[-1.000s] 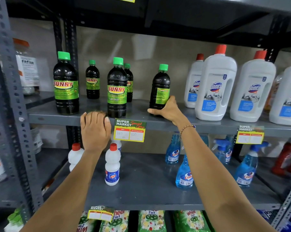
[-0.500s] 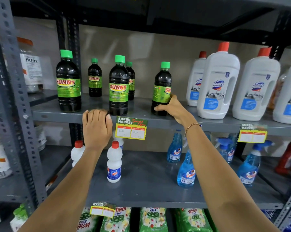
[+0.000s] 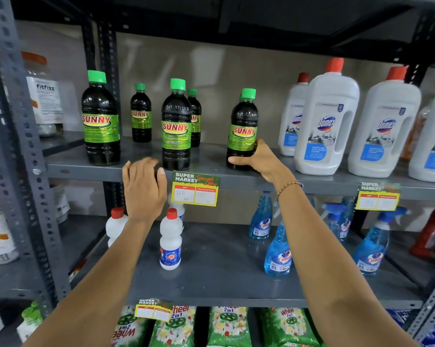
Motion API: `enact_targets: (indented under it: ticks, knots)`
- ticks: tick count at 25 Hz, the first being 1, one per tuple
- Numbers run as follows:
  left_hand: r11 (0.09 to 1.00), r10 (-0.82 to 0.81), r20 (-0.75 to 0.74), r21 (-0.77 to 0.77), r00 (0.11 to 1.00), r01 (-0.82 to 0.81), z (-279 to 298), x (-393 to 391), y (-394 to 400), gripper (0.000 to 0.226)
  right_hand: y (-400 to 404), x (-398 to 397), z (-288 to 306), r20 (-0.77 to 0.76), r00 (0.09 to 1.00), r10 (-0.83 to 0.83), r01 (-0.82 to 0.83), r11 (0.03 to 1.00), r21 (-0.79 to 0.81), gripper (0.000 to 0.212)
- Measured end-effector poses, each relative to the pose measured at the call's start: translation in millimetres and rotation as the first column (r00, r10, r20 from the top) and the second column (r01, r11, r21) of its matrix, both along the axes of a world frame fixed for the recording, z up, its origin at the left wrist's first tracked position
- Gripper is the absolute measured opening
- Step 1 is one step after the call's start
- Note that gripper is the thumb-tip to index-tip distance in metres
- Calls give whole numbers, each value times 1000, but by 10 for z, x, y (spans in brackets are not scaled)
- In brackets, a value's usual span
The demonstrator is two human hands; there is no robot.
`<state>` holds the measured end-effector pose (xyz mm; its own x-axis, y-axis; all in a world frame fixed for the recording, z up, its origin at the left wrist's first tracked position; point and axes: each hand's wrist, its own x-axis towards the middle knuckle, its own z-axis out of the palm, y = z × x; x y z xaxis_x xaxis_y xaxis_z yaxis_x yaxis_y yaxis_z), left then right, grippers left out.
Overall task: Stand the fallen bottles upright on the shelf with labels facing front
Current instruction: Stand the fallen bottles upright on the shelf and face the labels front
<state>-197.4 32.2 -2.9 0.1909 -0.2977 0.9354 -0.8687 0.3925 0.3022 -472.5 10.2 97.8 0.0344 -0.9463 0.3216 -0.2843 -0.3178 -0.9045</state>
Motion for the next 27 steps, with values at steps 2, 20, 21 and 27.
enact_targets:
  ticks: [2, 20, 21, 27]
  knots:
    - [983, -131, -94, -141, 987, 117, 27, -238, 171, 22, 7, 6, -12, -24, 999, 29, -29, 1000, -8, 74]
    - [225, -565, -635, 495, 527, 839, 1097, -1258, -323, 55, 22, -245, 3, -38, 994, 103, -103, 994, 21, 46]
    - [225, -570, -635, 490, 522, 842, 1097, -1277, -322, 56, 31, -273, 18, -44, 995, 93, -92, 995, 25, 46]
    - [224, -573, -635, 486, 517, 845, 1056, -1313, -260, 66, 179, -321, -3, -50, 995, 86, -86, 996, -2, 42]
